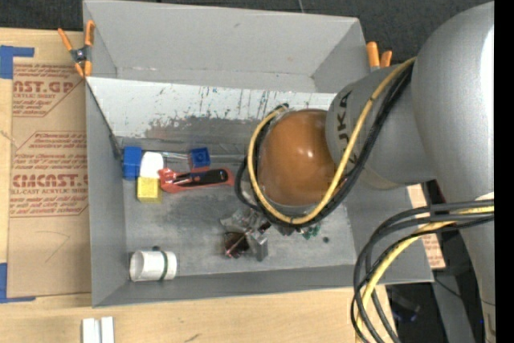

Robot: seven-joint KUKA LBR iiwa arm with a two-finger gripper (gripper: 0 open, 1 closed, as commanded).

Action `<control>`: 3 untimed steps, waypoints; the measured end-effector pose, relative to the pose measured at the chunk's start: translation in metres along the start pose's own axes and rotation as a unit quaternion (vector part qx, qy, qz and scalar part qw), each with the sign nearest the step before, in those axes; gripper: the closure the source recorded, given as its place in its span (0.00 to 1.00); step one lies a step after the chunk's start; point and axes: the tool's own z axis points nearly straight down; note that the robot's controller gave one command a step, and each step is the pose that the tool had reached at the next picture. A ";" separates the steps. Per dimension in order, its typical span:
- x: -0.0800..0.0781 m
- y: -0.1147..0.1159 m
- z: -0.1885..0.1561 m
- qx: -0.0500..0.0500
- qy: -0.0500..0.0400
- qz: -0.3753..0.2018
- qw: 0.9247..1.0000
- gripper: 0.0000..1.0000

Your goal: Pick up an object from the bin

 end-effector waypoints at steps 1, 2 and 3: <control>0.001 0.001 -0.007 -0.001 0.002 0.000 1.000 1.00; 0.000 0.001 -0.018 0.000 0.001 0.000 1.000 1.00; 0.000 0.001 -0.026 -0.001 0.002 0.000 1.000 1.00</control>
Offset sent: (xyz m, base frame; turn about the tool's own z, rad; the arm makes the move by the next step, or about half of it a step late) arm 0.0001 0.0001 0.0232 0.0000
